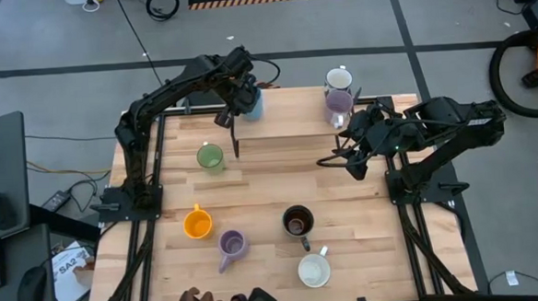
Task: Place coffee mugs
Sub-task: Put the light blue mug on the shelf
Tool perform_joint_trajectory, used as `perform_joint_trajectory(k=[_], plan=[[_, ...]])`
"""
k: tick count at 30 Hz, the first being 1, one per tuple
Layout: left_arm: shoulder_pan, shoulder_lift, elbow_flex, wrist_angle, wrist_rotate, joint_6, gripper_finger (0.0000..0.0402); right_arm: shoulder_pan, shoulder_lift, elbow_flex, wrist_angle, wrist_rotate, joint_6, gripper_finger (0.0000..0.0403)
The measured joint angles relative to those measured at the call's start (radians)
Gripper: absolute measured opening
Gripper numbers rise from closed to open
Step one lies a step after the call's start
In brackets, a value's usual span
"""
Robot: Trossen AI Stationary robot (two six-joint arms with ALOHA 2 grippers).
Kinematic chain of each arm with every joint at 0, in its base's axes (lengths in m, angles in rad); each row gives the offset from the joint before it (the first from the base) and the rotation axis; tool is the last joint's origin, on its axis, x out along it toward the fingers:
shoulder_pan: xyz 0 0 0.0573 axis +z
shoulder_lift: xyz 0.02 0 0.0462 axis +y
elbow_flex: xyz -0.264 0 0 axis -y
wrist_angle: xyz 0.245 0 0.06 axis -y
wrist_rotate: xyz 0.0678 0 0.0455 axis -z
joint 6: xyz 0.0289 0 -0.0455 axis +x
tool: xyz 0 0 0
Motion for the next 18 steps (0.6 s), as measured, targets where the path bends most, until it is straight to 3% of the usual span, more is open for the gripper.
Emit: perform_joint_trajectory(k=[18], plan=[[-0.024, -0.005, 0.002, 0.018, -0.017, -0.097, 0.0080, 0.000, 0.000, 0.000, 0.006, 0.022, -0.005, 0.0246]])
